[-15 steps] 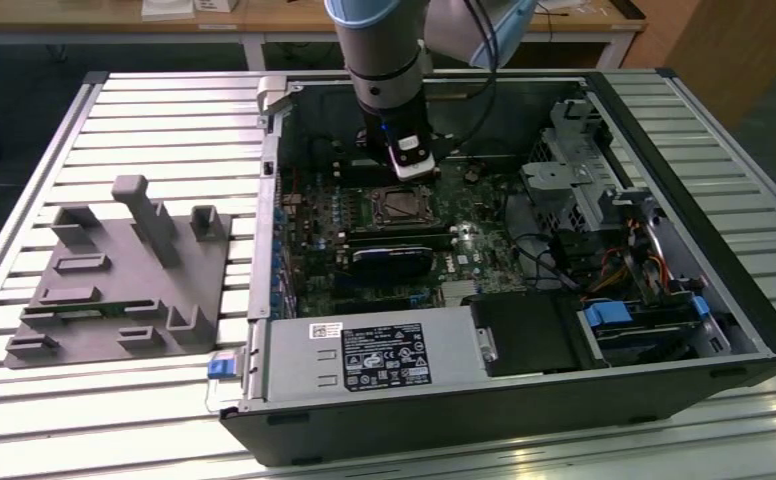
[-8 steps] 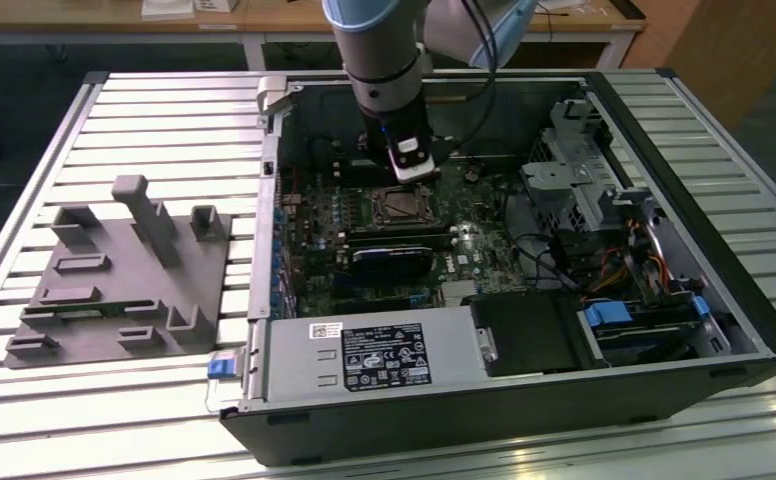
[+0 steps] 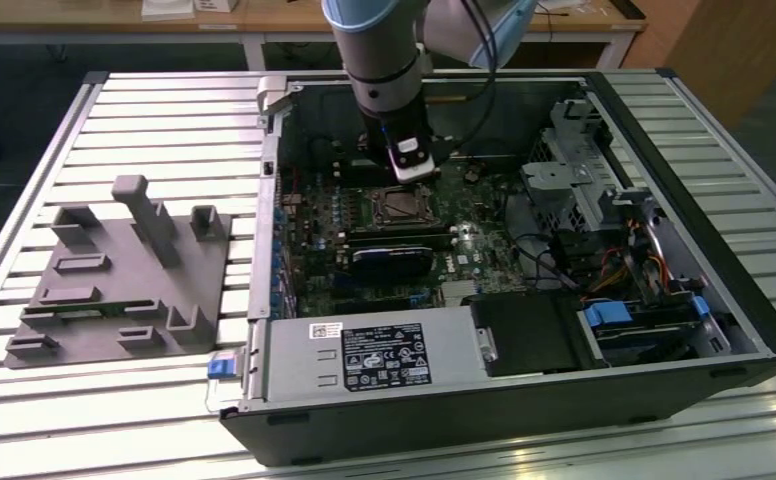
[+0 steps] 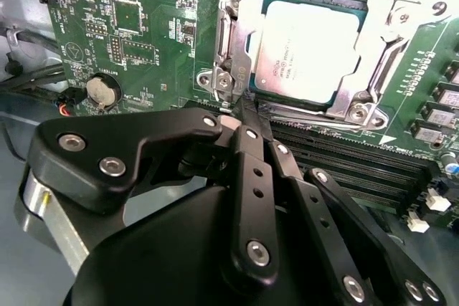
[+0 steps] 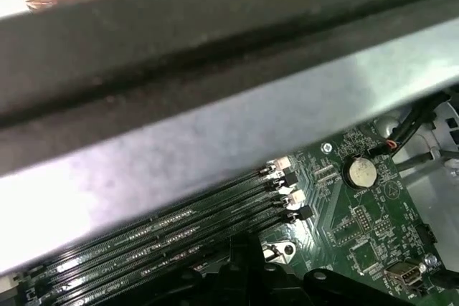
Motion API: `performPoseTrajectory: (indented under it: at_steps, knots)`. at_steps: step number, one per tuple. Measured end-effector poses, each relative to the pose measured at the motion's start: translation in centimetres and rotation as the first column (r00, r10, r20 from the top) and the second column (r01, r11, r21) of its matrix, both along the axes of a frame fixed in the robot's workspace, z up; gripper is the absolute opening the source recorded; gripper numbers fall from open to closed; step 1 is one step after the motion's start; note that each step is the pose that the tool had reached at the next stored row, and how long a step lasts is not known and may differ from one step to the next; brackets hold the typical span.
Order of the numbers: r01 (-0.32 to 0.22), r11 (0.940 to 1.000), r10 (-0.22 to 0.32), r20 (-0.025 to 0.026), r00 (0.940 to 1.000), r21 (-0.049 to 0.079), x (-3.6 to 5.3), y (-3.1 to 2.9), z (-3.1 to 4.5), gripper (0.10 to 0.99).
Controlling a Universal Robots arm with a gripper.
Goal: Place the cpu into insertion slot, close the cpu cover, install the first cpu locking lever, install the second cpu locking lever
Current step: 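Install the first cpu locking lever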
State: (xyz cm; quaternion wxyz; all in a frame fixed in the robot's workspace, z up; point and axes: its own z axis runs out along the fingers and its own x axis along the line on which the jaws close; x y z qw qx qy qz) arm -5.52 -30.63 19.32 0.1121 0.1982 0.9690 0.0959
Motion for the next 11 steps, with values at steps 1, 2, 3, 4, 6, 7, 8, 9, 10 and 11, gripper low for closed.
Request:
performPoseTrajectory:
  at_steps: [1,2,3,4,6,7,8,9,10,11]
  knots:
    - [0.000,1.0000,0.000,-0.0001,1.0000,0.000,0.00,0.00,0.10,0.106]
    - [0.000,1.0000,0.000,-0.0001,1.0000,0.000,0.00,0.00,0.20,0.106]
    - [0.000,1.0000,0.000,-0.0001,1.0000,0.000,0.00,0.00,0.30,0.106]
    - [0.000,1.0000,0.000,-0.0001,1.0000,0.000,0.00,0.00,0.40,0.106]
    - [0.000,1.0000,0.000,-0.0001,1.0000,0.001,0.00,0.00,0.55,0.106]
    - [0.000,1.0000,0.000,-0.0001,1.0000,0.001,0.00,0.00,0.60,0.106]
    - [0.000,1.0000,0.000,-0.0001,1.0000,0.002,0.00,0.00,0.64,0.106]
    - [0.000,1.0000,0.000,0.0000,1.0000,0.002,-0.01,0.00,0.67,0.106]
    - [0.000,1.0000,0.000,0.0001,1.0000,0.003,-0.02,0.00,0.67,0.106]
    - [0.000,1.0000,0.000,0.0000,1.0000,0.004,-0.10,0.00,0.68,0.106]
